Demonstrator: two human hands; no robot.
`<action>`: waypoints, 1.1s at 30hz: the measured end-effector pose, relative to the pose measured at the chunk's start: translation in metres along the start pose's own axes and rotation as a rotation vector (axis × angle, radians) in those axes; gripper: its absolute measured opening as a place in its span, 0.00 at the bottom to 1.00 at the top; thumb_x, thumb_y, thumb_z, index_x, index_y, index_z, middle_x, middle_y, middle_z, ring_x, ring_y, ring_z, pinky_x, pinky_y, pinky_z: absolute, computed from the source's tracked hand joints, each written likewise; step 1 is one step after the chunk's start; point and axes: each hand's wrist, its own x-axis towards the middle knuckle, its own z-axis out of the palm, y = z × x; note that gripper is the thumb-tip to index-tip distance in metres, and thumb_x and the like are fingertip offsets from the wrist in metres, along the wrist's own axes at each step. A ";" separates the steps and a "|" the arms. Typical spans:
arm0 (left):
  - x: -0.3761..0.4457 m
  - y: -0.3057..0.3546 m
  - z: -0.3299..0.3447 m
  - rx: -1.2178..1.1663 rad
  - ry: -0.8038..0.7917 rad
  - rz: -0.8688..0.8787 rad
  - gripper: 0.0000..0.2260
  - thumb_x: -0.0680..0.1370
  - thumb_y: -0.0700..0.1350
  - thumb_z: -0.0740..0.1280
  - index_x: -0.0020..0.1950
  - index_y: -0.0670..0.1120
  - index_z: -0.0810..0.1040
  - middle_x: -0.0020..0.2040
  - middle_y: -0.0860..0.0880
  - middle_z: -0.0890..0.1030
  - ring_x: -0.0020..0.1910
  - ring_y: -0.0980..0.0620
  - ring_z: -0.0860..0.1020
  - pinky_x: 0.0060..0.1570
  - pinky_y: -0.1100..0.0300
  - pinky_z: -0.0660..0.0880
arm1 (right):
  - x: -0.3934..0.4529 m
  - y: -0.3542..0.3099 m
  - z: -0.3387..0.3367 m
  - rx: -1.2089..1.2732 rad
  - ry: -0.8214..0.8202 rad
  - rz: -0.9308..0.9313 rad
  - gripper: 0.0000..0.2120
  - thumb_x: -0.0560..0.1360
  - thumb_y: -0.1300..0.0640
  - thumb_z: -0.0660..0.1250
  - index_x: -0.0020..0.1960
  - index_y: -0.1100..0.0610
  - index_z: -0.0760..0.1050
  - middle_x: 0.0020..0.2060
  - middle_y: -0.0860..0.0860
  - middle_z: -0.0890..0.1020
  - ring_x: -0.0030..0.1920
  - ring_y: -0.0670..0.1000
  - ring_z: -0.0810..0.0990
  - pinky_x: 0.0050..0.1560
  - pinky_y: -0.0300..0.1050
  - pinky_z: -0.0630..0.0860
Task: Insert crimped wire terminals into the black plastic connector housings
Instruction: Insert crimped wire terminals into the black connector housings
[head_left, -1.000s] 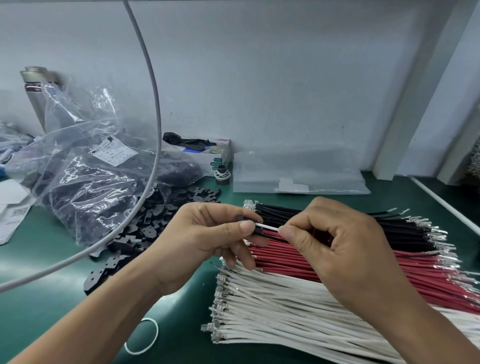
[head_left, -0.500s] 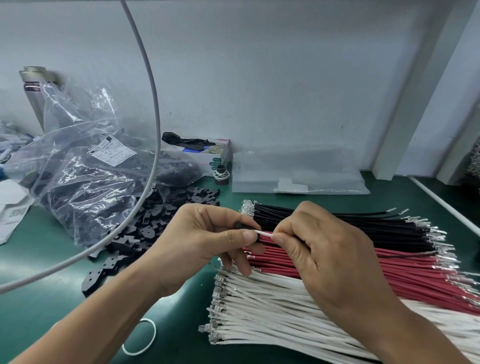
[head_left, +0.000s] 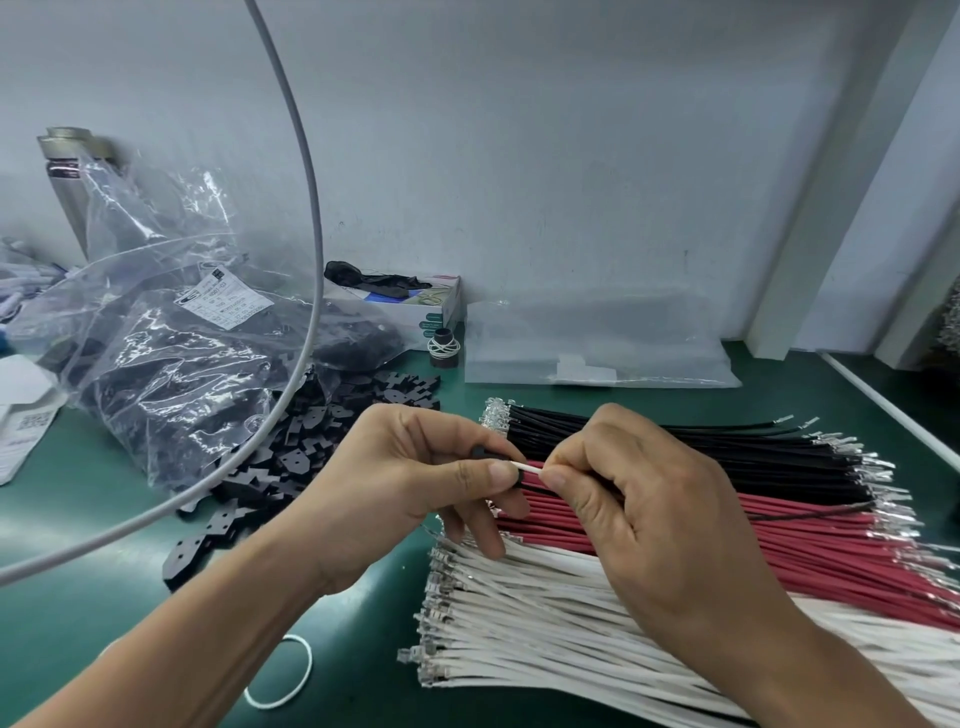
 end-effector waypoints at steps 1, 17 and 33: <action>0.000 0.000 0.001 0.008 0.005 0.006 0.07 0.73 0.42 0.75 0.49 0.41 0.87 0.41 0.37 0.86 0.30 0.42 0.84 0.29 0.61 0.74 | 0.000 0.000 0.000 -0.005 0.007 -0.007 0.12 0.80 0.46 0.59 0.42 0.49 0.75 0.37 0.40 0.71 0.35 0.45 0.72 0.33 0.47 0.73; -0.001 -0.002 0.007 0.061 0.035 0.074 0.07 0.73 0.42 0.75 0.49 0.40 0.86 0.39 0.38 0.87 0.31 0.42 0.85 0.28 0.63 0.72 | -0.004 0.004 0.007 -0.033 0.013 -0.012 0.12 0.81 0.48 0.59 0.43 0.51 0.76 0.38 0.41 0.72 0.36 0.44 0.72 0.35 0.40 0.71; 0.009 0.002 -0.034 -0.121 0.393 0.139 0.08 0.80 0.46 0.70 0.56 0.48 0.86 0.53 0.42 0.87 0.45 0.44 0.87 0.44 0.51 0.81 | 0.019 0.030 -0.053 -0.014 0.189 0.243 0.19 0.80 0.33 0.59 0.47 0.46 0.79 0.29 0.44 0.75 0.26 0.44 0.71 0.24 0.32 0.64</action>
